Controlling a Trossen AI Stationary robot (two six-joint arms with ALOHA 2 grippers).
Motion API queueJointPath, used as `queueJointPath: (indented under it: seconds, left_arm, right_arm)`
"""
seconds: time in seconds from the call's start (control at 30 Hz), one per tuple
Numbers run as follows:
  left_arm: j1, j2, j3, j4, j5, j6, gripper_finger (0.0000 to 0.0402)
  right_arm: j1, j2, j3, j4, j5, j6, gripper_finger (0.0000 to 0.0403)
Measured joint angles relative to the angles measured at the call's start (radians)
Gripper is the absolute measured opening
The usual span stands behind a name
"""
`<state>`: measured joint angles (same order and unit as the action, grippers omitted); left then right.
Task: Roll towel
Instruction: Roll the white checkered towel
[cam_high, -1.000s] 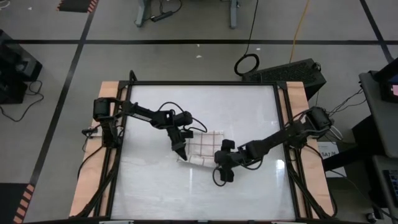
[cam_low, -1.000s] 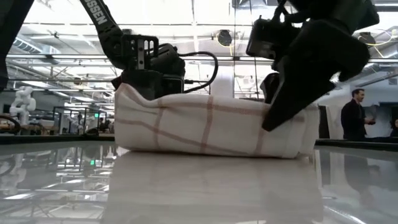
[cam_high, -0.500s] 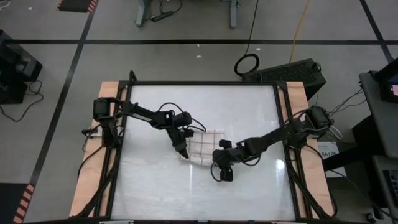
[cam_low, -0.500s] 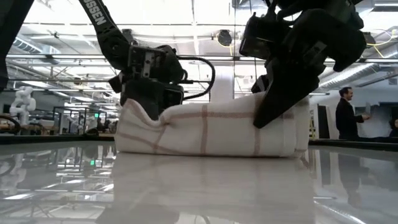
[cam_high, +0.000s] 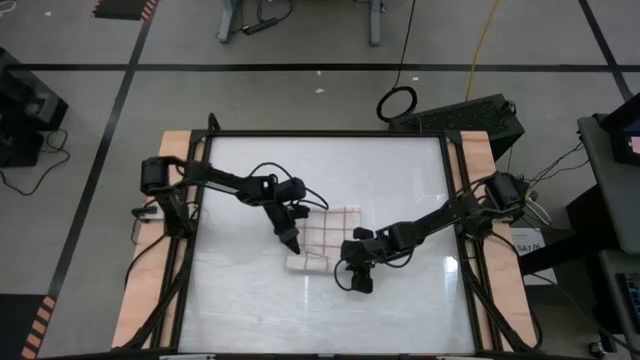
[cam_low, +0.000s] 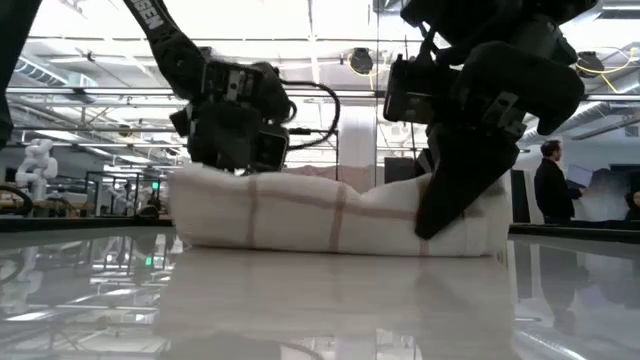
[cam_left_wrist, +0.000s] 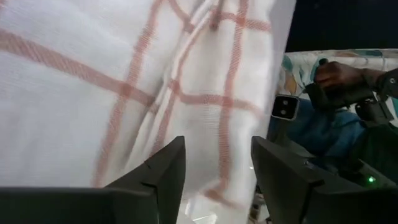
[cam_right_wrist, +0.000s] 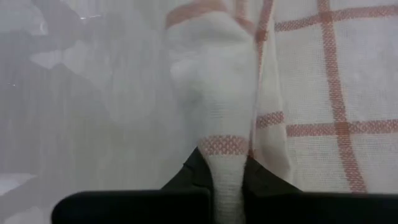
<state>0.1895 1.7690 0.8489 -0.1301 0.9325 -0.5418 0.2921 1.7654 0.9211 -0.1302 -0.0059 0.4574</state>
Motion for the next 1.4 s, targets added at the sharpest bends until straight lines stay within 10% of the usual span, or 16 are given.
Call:
queueJointPath:
  seconds: [0.2, 0.47, 0.77, 1.0, 1.4]
  left_arm:
    - [-0.002, -0.12, -0.001, -0.06, -0.105, 0.054, 0.0187]
    - [-0.189, -0.36, 0.001, -0.106, -0.488, 0.156, 0.0187]
    - [-0.391, -0.351, 0.001, -0.144, -0.852, 0.132, 0.0253]
    - [-0.426, -0.302, 0.0, -0.144, -0.873, 0.074, 0.0325]
    - [-0.472, -0.225, 0.0, -0.061, -0.862, 0.13, 0.0331]
  right_arm:
    - [-0.028, -0.003, 0.0, 0.002, -0.053, -0.005, 0.0007]
    - [-0.09, -0.003, 0.0, 0.036, -0.164, -0.007, 0.0005]
    - [-0.183, -0.003, 0.0, 0.055, -0.32, -0.024, 0.0005]
    - [-0.26, 0.011, -0.002, 0.055, -0.466, 0.025, 0.0005]
    - [-0.28, 0.063, -0.013, 0.161, -0.525, 0.105, 0.0004]
